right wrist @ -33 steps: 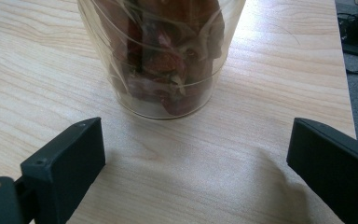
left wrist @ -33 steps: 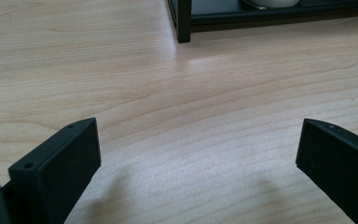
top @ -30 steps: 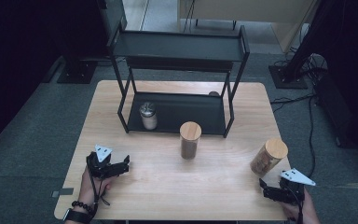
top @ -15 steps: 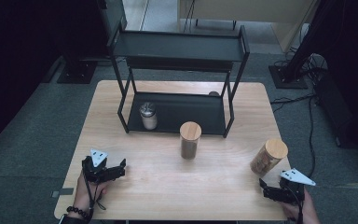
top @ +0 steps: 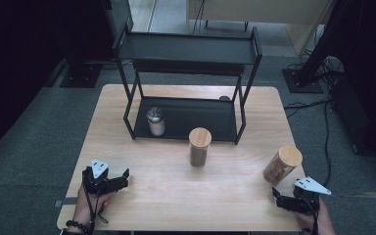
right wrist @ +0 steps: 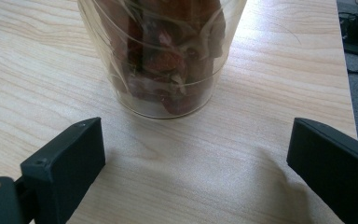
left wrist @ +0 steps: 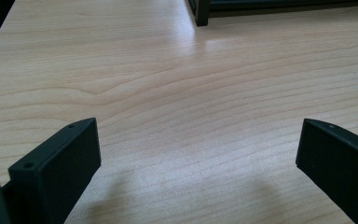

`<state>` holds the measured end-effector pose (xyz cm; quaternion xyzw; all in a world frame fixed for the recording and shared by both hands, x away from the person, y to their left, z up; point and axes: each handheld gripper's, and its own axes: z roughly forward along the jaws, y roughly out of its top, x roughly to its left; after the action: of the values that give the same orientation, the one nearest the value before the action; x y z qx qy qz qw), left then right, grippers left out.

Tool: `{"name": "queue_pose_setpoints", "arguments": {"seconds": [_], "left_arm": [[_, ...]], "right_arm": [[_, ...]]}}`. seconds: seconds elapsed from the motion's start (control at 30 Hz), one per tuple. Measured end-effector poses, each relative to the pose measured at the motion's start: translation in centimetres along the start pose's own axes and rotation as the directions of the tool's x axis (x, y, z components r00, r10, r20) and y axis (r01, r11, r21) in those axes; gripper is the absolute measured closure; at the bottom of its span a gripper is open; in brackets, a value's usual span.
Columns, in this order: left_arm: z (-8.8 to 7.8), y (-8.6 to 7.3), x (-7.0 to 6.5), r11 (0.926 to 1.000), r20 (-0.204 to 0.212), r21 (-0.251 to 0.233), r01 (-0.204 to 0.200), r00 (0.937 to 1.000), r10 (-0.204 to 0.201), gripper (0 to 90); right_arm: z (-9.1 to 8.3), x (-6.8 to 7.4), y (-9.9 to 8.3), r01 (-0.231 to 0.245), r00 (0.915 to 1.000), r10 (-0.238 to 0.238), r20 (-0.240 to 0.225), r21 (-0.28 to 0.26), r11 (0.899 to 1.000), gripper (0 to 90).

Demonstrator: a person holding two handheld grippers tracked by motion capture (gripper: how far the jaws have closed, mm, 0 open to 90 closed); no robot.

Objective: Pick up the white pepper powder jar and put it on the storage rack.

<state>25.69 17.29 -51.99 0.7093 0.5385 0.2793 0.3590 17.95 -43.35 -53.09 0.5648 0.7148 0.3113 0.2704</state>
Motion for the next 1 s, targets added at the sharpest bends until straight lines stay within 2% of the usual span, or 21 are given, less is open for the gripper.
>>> {"name": "queue_pose_setpoints", "arguments": {"seconds": [1.0], "left_arm": [[-1.4, -1.0, 1.6, 1.0, -0.008, -0.004, -0.001, 1.0, 0.001, 0.1]], "right_arm": [[0.0, 0.0, 0.0, -0.001, 1.0, 0.001, 0.003, 0.003, 1.0, 4.1]]}}
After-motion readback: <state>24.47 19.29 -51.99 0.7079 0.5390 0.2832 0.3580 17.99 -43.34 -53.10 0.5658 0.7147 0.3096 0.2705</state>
